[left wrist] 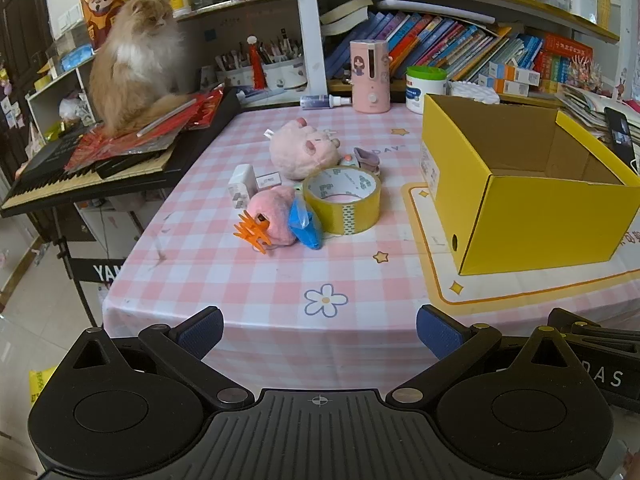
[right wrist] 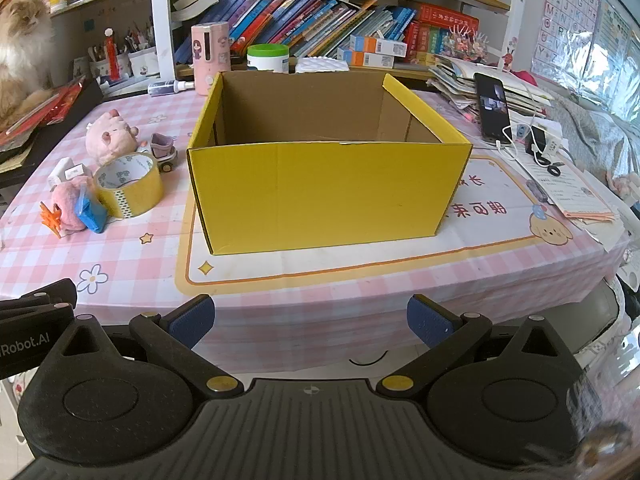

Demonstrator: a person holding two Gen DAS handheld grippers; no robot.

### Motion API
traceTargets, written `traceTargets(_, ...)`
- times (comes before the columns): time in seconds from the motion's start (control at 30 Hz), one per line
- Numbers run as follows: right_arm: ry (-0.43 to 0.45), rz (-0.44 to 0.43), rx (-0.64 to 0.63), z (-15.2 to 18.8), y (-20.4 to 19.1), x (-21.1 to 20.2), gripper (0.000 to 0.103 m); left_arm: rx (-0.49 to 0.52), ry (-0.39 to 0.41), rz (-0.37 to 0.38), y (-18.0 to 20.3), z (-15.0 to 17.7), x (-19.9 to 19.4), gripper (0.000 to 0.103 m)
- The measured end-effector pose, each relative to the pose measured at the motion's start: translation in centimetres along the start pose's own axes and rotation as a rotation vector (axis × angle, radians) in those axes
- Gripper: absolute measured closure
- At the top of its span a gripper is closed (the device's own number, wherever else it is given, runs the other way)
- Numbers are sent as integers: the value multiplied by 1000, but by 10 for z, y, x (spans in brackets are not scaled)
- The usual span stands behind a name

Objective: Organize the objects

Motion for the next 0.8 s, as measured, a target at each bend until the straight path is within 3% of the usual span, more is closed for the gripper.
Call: traceTargets(0.8, 0, -3, 12, 1, 4, -2, 0, -2, -7, 11, -1, 1, 0, 0)
Point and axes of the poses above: each gripper's, at about its wrist camera, not at the fingertips, and x roughly the way its jaws point, y to its right, z to its underside, the point moved 4 cm from there along x, roughly the way its jaws point, and after that the axes turned 13 degrees about -x, right-handed, at the moved point
